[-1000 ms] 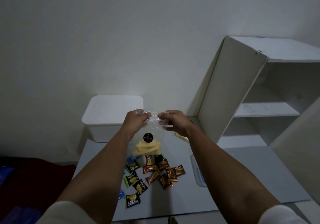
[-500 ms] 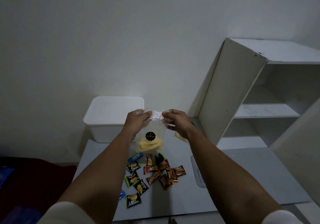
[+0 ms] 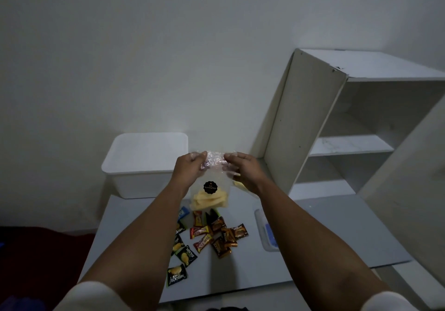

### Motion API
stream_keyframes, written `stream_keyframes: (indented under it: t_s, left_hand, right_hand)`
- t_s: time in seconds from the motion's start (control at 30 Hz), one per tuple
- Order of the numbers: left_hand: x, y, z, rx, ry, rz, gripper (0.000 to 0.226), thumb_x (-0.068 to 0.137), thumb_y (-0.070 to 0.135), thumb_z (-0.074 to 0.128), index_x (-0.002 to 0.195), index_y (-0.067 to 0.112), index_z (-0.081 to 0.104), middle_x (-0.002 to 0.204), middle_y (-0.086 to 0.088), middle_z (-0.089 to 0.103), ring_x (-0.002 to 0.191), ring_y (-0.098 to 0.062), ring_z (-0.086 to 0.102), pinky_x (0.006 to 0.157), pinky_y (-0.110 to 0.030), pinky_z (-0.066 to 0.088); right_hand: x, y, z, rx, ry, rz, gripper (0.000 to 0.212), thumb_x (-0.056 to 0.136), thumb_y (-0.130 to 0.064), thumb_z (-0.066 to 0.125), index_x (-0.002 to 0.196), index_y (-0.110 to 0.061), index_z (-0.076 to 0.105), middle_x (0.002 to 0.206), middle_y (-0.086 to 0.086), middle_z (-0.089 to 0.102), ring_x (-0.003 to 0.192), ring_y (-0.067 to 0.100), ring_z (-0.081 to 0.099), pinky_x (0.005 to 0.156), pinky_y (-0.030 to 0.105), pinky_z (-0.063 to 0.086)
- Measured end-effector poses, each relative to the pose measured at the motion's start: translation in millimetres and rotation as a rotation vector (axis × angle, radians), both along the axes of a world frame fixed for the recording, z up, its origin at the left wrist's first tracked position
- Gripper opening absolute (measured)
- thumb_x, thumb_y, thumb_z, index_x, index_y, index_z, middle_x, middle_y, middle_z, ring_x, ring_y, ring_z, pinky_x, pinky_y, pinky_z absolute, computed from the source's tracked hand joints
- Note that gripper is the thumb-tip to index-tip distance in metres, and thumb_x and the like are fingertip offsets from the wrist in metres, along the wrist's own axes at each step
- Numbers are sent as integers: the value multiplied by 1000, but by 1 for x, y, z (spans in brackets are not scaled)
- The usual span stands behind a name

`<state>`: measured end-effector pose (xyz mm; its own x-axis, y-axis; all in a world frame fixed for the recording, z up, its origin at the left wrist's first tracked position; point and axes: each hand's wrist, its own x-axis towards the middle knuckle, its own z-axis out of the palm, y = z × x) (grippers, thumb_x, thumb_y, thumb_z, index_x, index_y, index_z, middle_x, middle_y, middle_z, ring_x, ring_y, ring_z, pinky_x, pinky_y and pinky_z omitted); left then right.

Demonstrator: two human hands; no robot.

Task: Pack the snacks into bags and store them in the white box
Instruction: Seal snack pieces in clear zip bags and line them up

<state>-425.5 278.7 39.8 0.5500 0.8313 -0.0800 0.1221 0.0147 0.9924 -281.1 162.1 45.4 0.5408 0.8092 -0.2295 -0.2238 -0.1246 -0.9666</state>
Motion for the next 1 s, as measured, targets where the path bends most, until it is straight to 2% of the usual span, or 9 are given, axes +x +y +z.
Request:
stream_keyframes:
  t_s: [0.1, 0.23, 0.37, 0.47, 0.5, 0.63, 0.77, 0.87, 1.0]
  left_hand:
    - [5, -5, -1, -39, -7, 0, 25, 98, 32, 64, 84, 12, 71, 83, -5, 73, 75, -14, 69, 75, -26, 54]
    - [7, -9, 0, -133, -43, 50, 37, 97, 40, 60, 92, 5, 71, 100, -22, 74, 81, -22, 70, 93, -46, 56]
    - [16, -19, 7, -170, -56, 69, 31, 99, 35, 59, 91, 9, 75, 92, -16, 75, 82, -22, 66, 88, -40, 56]
    - [27, -31, 10, -197, -96, 63, 31, 100, 32, 59, 100, 5, 74, 89, -12, 73, 81, -21, 66, 85, -37, 56]
    - [32, -35, 11, -189, -98, 72, 31, 100, 32, 59, 104, 4, 73, 91, -12, 73, 79, -19, 67, 82, -34, 57]
    - [52, -53, 18, -152, -63, 87, 27, 100, 32, 60, 104, 8, 71, 86, -10, 72, 72, -15, 69, 69, -26, 57]
    - [80, -81, 28, -122, -10, 73, 26, 101, 23, 59, 98, 1, 72, 86, -14, 68, 65, -15, 63, 60, -21, 55]
    - [104, -100, 27, -64, 28, 60, 28, 100, 26, 59, 94, 3, 74, 85, -14, 70, 71, -20, 64, 64, -25, 55]
    - [134, -125, 22, 113, 128, 214, 43, 88, 53, 65, 82, 11, 68, 77, 1, 68, 72, -16, 61, 71, -31, 46]
  right_hand:
    - [4, -8, -2, 8, -20, -22, 10, 95, -21, 70, 98, -12, 74, 88, 6, 74, 78, 18, 71, 77, 32, 52]
    - [12, -17, -2, 28, -1, -45, 11, 97, -21, 66, 99, -13, 73, 85, 3, 75, 78, 19, 72, 76, 32, 51]
    - [22, -28, -1, 69, 41, -49, 13, 99, -17, 61, 93, -11, 71, 83, 6, 78, 80, 21, 73, 72, 29, 53]
    - [30, -39, 3, 99, 8, -80, 18, 100, -14, 62, 86, -12, 73, 79, 7, 77, 67, 14, 73, 45, 16, 46]
    - [33, -43, 5, 107, 8, -77, 17, 100, -15, 62, 87, -11, 72, 77, 7, 76, 65, 14, 72, 42, 16, 45]
    - [57, -59, 2, 90, 8, -16, 13, 97, -20, 66, 96, -9, 72, 77, 5, 76, 66, 14, 71, 59, 24, 51]
    - [86, -80, -2, 66, -23, -22, 7, 91, -16, 73, 90, -10, 75, 82, 10, 74, 71, 18, 70, 73, 33, 49]
    - [110, -96, -3, 64, -111, -68, 9, 91, -9, 73, 93, 0, 74, 78, 11, 70, 64, 15, 66, 64, 27, 50]
    - [133, -120, 0, 62, -136, -104, 23, 92, -16, 74, 103, 4, 75, 85, 12, 75, 67, 12, 70, 62, 25, 52]
